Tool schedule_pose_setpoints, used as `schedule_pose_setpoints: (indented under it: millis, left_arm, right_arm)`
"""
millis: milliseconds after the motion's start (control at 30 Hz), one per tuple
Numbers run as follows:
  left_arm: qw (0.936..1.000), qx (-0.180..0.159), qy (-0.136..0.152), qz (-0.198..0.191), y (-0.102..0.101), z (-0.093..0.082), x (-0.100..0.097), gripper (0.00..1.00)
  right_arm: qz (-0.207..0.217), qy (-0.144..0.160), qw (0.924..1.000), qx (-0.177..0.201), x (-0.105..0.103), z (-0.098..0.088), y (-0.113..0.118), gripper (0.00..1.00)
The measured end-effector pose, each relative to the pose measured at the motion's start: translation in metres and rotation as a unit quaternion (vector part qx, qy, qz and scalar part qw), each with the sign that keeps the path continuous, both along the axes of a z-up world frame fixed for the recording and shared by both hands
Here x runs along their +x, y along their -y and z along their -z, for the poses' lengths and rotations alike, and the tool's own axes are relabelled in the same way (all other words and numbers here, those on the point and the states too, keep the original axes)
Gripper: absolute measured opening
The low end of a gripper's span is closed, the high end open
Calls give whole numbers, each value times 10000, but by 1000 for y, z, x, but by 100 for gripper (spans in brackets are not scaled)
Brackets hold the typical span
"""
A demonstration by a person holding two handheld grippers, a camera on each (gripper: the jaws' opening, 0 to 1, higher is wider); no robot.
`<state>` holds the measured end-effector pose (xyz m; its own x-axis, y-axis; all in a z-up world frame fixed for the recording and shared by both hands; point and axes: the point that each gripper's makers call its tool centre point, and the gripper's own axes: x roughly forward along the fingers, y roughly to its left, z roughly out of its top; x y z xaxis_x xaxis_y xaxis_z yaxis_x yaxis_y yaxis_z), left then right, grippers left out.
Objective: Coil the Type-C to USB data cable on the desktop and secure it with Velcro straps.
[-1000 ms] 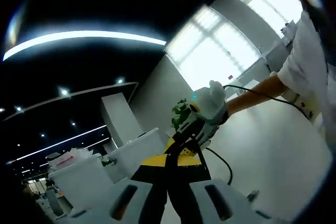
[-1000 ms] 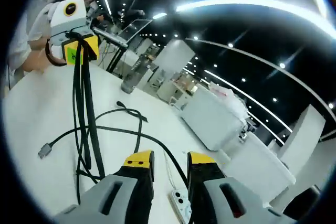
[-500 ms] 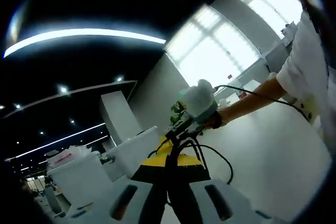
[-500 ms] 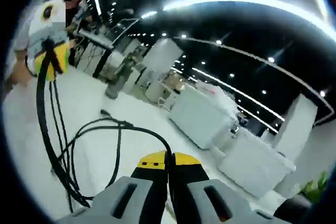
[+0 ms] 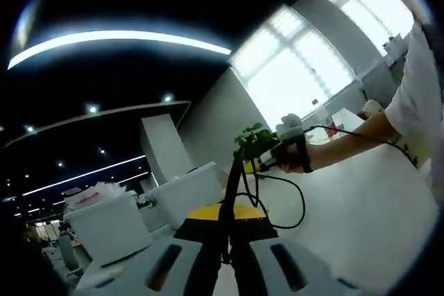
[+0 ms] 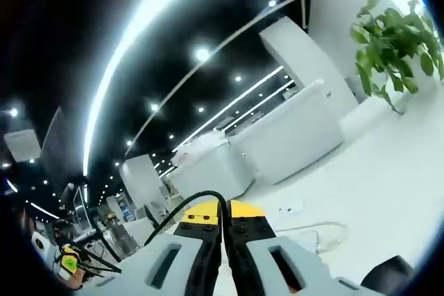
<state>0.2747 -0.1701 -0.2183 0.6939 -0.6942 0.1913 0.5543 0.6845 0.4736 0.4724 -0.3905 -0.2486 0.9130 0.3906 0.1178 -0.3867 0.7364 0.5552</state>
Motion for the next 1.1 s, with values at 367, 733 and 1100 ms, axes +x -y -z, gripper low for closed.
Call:
schedule_pose_setpoints:
  millis: [367, 733, 1100]
  left_arm:
    - [9984, -80, -158, 537, 20, 4, -15, 4]
    - [9947, 266, -281, 957, 48, 25, -31, 4]
    - [9917, 568, -296, 1114, 66, 39, -40, 4]
  right_arm:
    - [695, -185, 9971, -238, 24, 14, 39, 0]
    - [985, -689, 9927, 24, 47, 31, 50, 0]
    - [1198, -1027, 9874, 101, 56, 34, 48, 0]
